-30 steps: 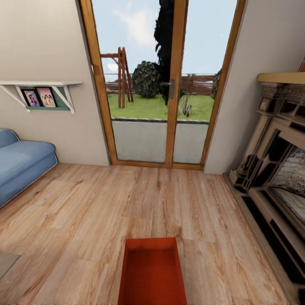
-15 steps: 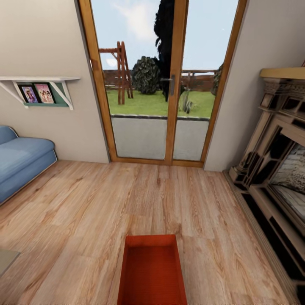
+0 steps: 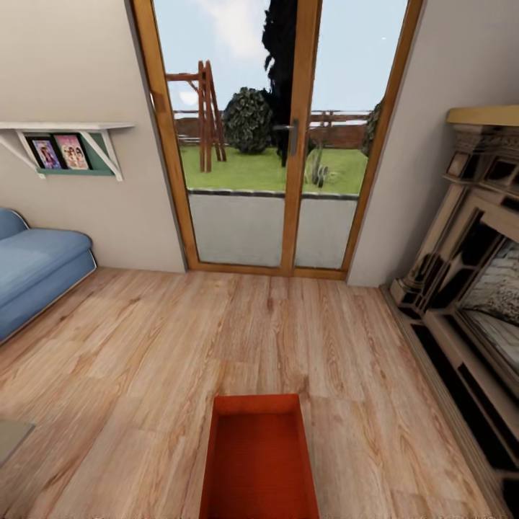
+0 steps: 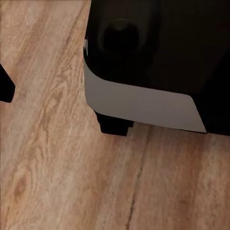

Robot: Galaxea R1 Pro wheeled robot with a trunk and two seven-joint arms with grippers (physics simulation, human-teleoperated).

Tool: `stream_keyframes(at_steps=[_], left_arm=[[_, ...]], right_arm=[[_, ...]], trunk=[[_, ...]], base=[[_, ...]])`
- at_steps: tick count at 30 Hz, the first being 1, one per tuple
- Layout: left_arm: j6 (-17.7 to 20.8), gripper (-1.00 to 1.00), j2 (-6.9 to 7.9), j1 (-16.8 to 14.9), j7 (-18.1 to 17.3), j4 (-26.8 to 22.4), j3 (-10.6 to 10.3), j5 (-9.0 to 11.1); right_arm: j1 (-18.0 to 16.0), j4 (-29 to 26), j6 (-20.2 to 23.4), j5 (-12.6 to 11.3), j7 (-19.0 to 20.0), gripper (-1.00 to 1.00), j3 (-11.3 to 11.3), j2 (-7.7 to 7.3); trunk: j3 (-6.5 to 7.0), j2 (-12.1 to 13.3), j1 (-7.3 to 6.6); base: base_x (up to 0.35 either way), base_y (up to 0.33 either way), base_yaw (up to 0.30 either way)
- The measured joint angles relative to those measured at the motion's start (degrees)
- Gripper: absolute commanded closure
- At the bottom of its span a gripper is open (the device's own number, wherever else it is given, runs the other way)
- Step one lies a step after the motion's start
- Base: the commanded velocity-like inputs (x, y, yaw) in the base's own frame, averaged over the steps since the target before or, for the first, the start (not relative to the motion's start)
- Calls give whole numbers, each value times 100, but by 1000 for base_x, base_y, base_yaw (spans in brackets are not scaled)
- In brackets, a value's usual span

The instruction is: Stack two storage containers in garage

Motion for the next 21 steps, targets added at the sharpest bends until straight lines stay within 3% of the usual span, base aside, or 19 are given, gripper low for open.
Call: stream_keyframes(at_steps=[21], left_arm=[[0,-100,5,-2,0,0,0,0]], right_arm=[[0,0,15,-9,8,-100,0,0]], trunk=[[-191,0,0]], base=[[0,0,0]])
